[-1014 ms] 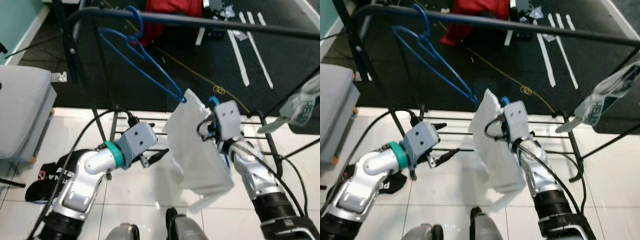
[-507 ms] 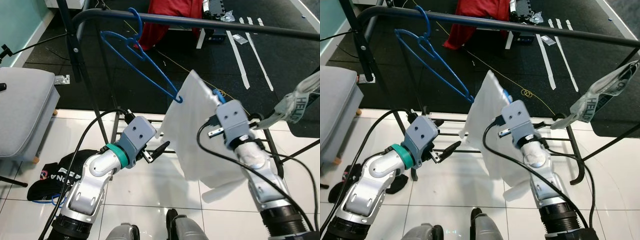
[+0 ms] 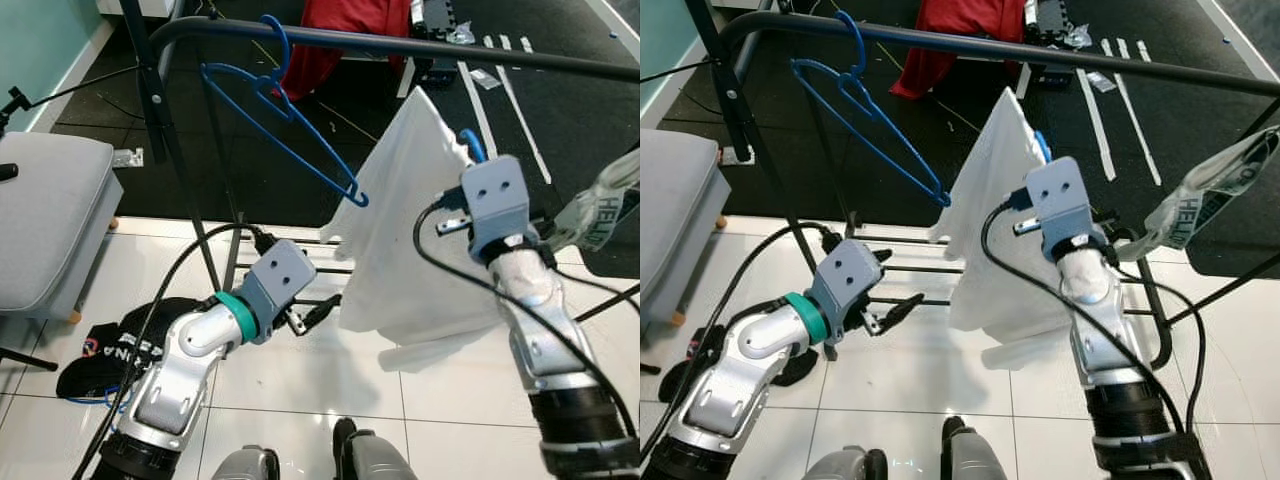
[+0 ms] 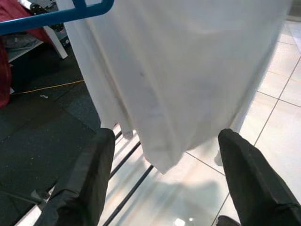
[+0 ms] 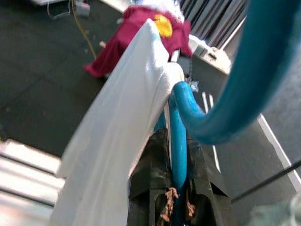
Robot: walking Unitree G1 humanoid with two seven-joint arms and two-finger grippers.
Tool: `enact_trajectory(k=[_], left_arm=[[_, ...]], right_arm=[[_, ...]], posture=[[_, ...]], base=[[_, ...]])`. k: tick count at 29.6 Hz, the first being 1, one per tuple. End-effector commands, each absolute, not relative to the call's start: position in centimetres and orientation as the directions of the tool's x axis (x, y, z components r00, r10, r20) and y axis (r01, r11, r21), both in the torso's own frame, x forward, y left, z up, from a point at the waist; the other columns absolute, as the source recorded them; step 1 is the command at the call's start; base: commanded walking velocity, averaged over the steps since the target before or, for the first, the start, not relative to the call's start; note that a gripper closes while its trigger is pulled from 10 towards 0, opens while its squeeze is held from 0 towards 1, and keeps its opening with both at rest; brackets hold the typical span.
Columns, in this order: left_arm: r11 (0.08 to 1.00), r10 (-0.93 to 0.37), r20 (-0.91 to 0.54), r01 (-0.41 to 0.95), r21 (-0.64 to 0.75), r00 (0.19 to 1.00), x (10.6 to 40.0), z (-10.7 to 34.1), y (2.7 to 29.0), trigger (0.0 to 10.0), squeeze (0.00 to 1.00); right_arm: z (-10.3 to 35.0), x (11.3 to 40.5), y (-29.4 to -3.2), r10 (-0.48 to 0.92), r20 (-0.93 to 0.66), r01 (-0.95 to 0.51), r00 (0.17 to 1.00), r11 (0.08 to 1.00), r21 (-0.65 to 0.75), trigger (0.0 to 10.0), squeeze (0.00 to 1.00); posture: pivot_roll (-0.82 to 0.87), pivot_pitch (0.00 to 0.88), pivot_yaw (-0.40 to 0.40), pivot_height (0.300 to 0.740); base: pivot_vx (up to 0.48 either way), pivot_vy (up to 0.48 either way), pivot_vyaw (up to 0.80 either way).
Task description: Hang hanger
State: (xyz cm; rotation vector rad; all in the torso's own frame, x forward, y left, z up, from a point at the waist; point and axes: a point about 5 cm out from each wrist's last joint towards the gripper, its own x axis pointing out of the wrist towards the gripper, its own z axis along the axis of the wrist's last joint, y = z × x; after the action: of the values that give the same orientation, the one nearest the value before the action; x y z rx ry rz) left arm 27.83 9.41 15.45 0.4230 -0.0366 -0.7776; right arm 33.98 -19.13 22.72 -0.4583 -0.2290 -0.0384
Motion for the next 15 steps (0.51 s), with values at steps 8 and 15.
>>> enact_trajectory(k=[8, 15], left_arm=[[0.59, -0.711, -0.151, 0.699, 0.405, 0.687, 27.5, 15.4, 9.1, 10.0, 0.0], [0.596, -0.71, -0.134, 0.692, 0.408, 0.691, 27.5, 15.7, 9.3, 10.0, 0.0]], right_arm=[[24.4, 35.3, -20.3, -0.012, 0.234, 0.1, 0.972, 0.924, -0.37, 0.0, 0.0], [26.5, 37.4, -21.3, 0.002, 0.217, 0.066, 0.976, 0.951, -0.303, 0.0, 0.0]], posture=[[-0.05, 0.138, 0.025, 0.74], [-0.04, 0.143, 0.018, 0.74]], base=[[0.0, 0.0, 0.0], [0.0, 0.0, 0.0]])
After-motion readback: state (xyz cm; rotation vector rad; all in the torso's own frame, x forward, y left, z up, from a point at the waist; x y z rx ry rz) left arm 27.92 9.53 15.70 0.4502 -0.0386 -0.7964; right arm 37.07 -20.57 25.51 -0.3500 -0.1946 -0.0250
